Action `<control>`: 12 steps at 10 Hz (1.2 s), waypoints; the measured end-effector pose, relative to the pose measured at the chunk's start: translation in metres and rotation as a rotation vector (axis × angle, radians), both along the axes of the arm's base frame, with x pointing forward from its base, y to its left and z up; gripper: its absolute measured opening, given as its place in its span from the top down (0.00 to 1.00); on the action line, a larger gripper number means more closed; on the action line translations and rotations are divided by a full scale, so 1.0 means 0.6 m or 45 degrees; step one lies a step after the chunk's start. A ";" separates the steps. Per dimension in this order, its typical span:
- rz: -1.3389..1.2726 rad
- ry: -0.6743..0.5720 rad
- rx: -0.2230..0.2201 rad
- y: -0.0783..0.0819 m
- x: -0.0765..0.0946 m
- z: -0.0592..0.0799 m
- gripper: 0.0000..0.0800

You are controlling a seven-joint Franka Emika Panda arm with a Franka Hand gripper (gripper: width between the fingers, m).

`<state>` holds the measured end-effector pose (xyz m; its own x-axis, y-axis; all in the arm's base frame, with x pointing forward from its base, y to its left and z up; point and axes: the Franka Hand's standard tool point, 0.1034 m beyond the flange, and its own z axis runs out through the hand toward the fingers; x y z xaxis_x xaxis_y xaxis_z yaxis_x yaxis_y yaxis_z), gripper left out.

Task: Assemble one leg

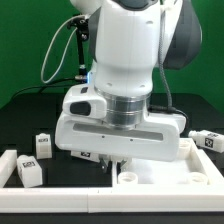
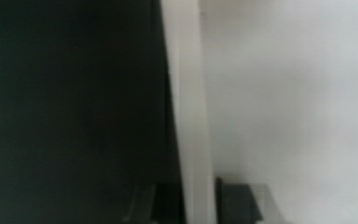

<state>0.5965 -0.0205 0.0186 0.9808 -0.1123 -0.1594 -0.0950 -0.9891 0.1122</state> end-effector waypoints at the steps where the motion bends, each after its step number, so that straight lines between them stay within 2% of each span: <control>1: 0.026 -0.002 -0.026 -0.001 0.000 0.001 0.91; 2: 0.036 -0.001 -0.021 -0.001 0.000 0.003 0.91; 3: 0.037 0.000 -0.021 -0.001 0.000 0.001 0.82; 4: 0.037 0.001 -0.021 0.000 0.000 0.000 0.64; 5: 0.037 0.001 -0.021 0.000 0.000 0.000 0.64; 6: 0.037 0.001 -0.021 0.000 0.000 0.000 0.47; 7: 0.037 -0.002 -0.021 0.000 0.001 0.003 0.26; 8: 0.062 0.019 0.005 -0.008 -0.005 0.026 0.26; 9: 0.069 0.018 0.039 -0.029 -0.019 0.062 0.21; 10: 0.067 0.019 0.049 -0.043 -0.041 0.086 0.19; 11: 0.041 0.022 0.053 -0.048 -0.067 0.106 0.19; 12: 0.023 0.025 0.055 -0.047 -0.082 0.115 0.19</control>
Offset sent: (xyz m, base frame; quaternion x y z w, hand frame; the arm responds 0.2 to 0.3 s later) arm 0.0000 0.0000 0.0000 0.0000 0.0000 0.0000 1.0000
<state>0.5473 -0.0490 0.0875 0.9793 -0.0871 -0.1829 -0.0753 -0.9946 0.0710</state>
